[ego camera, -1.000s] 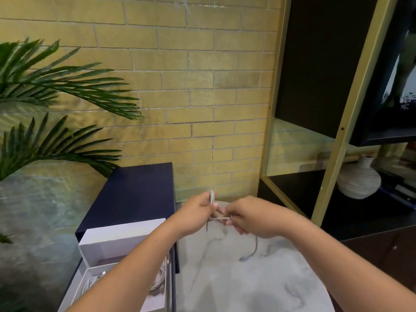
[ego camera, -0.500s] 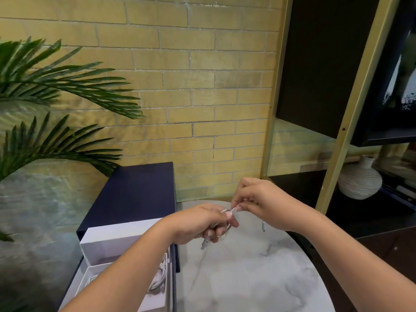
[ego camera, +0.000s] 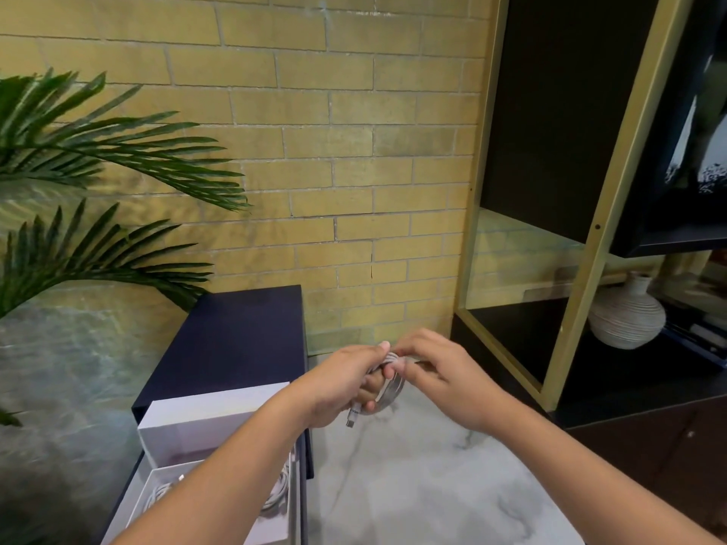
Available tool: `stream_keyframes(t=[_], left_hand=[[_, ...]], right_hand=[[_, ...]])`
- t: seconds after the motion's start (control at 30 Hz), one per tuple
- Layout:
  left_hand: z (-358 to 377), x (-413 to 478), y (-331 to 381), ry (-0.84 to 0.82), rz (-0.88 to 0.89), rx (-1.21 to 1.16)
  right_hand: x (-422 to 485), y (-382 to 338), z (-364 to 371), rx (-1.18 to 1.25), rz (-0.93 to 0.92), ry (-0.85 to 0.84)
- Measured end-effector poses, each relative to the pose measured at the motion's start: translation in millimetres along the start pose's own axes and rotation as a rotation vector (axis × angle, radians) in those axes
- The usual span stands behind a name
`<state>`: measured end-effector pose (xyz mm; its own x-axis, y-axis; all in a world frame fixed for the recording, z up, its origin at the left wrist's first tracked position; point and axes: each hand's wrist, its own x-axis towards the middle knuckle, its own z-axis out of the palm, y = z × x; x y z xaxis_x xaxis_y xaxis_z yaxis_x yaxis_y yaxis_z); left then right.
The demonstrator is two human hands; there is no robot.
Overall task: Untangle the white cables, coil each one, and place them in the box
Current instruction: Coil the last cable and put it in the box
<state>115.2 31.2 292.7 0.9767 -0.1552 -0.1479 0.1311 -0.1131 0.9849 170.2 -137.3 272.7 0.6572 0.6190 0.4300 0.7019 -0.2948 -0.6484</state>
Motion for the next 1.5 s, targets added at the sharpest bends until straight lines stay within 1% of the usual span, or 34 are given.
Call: stream_keyframes(t=[0.1, 0.13, 0.27, 0.37, 0.57, 0.63, 0.73, 0.83, 0.9, 0.97, 1.03, 1.1, 1.13, 1.23, 1.3, 1.4, 1.5], left_hand=[[-0.7, 1.7, -1.8, 0.001, -0.001, 0.026], [-0.8, 2.2, -2.8, -0.006, 0.0, 0.043], [-2.3, 2.3, -3.9, -0.015, -0.012, 0.094], [-3.2, 2.6, -4.8, -0.022, -0.019, 0.115], [-5.1, 4.3, -8.8, -0.003, -0.038, 0.123], [-3.2, 4.3, -8.2, 0.044, -0.026, 0.153], [0.6, 7.7, -8.8, 0.213, 0.014, 0.185], [1.8, 10.6, -12.0, 0.399, 0.098, 0.244], [2.0, 12.1, -14.6, 0.462, 0.148, 0.266], [1.7, 12.5, -15.1, 0.457, 0.146, 0.244], [0.6, 13.1, -14.4, 0.41, 0.135, 0.203], [0.0, 14.0, -15.9, 0.392, 0.155, 0.267], [0.8, 14.3, -17.2, 0.394, 0.178, 0.311], [3.2, 16.3, -20.8, 0.409, 0.236, 0.381], [3.9, 16.9, -20.0, 0.416, 0.255, 0.412], [1.7, 15.7, -17.8, 0.437, 0.297, 0.494], [0.2, 13.3, -18.8, 0.431, 0.307, 0.554]], right_hand=[[-4.1, -6.2, 7.4, 0.357, 0.139, -0.05], [-3.4, -7.5, 8.1, 0.396, 0.15, -0.062], [0.0, -11.8, 9.4, 0.33, 0.171, -0.124], [2.4, -13.1, 12.4, 0.289, 0.195, -0.08], [1.0, -9.5, 23.8, 0.112, 0.157, 0.031], [0.0, -7.9, 29.2, 0.098, 0.157, 0.083], [0.4, -9.3, 36.4, 0.09, 0.144, 0.192], [0.8, -10.5, 39.6, 0.111, 0.166, 0.233], [0.9, -11.2, 38.2, 0.118, 0.188, 0.213], [2.3, -11.5, 34.5, 0.172, 0.212, 0.179], [5.3, -11.5, 31.1, 0.348, 0.257, 0.134], [8.3, -11.5, 28.3, 0.49, 0.296, 0.077], [9.4, -12.2, 27.1, 0.495, 0.299, 0.039], [9.9, -15.8, 26.6, 0.398, 0.259, -0.078], [9.7, -15.1, 27.4, 0.336, 0.223, -0.096], [10.2, -10.8, 30.1, 0.283, 0.151, -0.027], [9.8, -10.7, 29.4, 0.099, 0.1, 0.093]])
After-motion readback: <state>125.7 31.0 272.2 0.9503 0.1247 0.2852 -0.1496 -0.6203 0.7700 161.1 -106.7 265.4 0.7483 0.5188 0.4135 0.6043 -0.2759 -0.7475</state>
